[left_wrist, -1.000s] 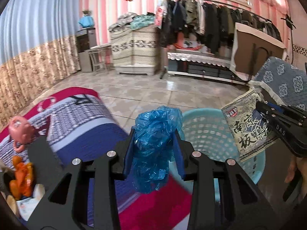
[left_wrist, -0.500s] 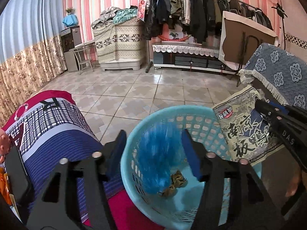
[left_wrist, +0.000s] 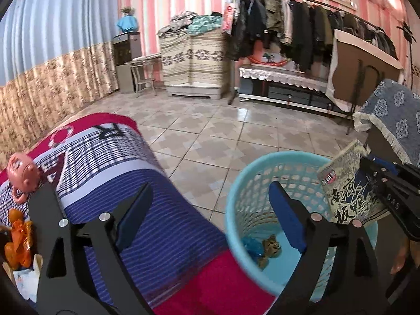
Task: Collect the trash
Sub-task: 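Open the left gripper over the basket while the right releases the package, then return both grippers to the bed and grasp the white paper card with the right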
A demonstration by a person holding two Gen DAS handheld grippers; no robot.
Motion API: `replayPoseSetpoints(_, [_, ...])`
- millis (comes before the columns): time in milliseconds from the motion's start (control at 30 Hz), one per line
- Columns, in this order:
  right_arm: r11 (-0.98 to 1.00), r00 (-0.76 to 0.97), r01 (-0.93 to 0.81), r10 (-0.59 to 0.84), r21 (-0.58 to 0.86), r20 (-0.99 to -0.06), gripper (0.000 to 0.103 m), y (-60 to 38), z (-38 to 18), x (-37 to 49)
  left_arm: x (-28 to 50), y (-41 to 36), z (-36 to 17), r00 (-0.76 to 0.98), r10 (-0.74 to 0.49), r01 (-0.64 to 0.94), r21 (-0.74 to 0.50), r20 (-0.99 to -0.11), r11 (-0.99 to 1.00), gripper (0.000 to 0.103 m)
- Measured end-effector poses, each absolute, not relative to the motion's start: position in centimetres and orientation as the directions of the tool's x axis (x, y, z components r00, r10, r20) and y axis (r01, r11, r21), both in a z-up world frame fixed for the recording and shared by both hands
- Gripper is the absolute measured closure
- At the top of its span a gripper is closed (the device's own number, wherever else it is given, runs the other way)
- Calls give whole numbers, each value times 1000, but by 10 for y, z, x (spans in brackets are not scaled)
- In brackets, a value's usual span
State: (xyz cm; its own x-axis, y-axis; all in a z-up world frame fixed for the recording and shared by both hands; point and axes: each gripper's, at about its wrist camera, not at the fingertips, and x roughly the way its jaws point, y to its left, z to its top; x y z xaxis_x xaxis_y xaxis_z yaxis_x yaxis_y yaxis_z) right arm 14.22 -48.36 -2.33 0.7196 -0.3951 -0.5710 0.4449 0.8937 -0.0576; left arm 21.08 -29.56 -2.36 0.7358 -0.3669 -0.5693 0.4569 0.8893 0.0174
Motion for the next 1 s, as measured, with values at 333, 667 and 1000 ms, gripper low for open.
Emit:
replayPoseSetpoints(333, [913,735,407,-347,-29,-582,20,-471,-24,150,204,-249,-7,788,-314,383,23,-529,923,13])
replayPoseSetpoints(667, [926,789,377,-324,-5,-522,12,-443,-9,150,193,-194,7,826,-259,305,9,-501,952,10])
replayPoseSetpoints(1000, [964,857,264,-225,21,-464,12,-380,5,156,181,-115,14,856,-166,193,4,-490,981,9])
